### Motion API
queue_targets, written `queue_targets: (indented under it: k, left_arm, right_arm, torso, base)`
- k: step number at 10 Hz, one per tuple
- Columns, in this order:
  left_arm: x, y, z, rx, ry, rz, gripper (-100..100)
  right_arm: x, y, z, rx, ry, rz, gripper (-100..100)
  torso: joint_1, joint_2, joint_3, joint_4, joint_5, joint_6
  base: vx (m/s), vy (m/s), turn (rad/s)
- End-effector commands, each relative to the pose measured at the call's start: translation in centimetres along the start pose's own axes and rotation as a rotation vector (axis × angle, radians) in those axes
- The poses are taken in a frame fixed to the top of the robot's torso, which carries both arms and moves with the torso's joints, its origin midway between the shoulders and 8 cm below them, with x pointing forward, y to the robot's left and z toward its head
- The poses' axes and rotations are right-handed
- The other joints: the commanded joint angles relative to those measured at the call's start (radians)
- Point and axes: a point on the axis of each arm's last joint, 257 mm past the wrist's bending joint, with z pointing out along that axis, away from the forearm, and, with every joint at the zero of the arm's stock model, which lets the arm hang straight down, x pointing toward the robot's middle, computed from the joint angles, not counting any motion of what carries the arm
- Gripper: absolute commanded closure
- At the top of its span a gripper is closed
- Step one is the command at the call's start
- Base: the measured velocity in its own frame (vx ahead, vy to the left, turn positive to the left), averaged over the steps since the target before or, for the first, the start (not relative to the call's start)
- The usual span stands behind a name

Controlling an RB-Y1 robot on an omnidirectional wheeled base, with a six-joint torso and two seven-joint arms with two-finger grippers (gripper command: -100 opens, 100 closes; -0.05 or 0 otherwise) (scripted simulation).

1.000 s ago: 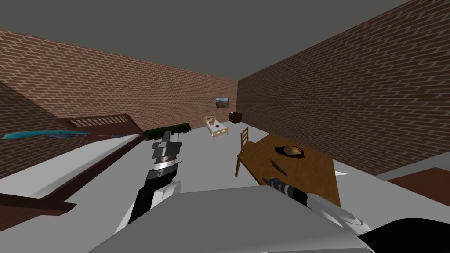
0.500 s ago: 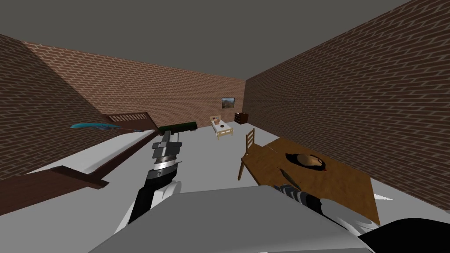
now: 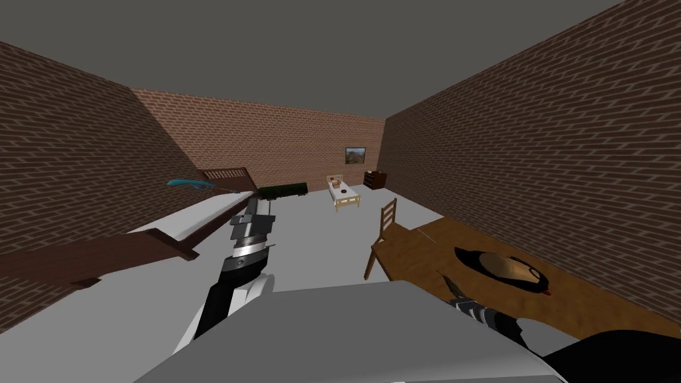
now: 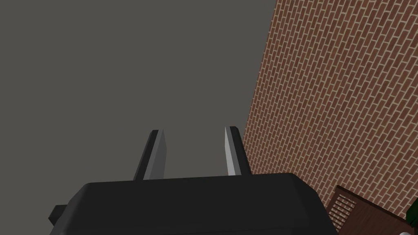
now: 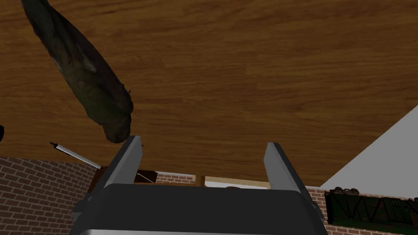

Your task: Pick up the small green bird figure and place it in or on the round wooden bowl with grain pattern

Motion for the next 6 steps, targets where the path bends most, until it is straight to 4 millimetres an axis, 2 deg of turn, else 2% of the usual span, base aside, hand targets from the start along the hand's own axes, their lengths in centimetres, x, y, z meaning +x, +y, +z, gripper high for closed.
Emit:
queue_targets:
  k: [1,3,4,6]
  left_arm:
    - [0.0,0.0,0.0,0.000,0.000,0.000,0]
    - [0.0,0.0,0.0,0.000,0.000,0.000,0]
    - [0.0,0.0,0.0,0.000,0.000,0.000,0]
    - [0.0,0.0,0.0,0.000,0.000,0.000,0]
  right_arm:
    - [2.9,-2.4,-1.0,0.051,0.060,-0.015,-100]
    - [6.8,-5.0,-2.5,0.101,0.140,-0.028,-100]
    - [7.3,-5.7,-2.7,0.115,0.150,-0.026,-100]
    - [11.4,-7.3,-4.2,0.152,0.228,-0.025,-100]
  torso:
    - [0.000,0.000,0.000,0.000,0.000,0.000]
    - [-0.001,-0.002,-0.001,0.000,0.000,-0.001]
    - [-0.002,-0.002,-0.001,0.000,0.000,-0.001]
    - [-0.001,-0.001,-0.001,0.000,0.000,-0.001]
  base:
    - [0.052,-0.038,0.191]
    - [0.087,-0.056,0.348]
    - [0.071,-0.067,0.058]
    - [0.061,-0.046,0.216]
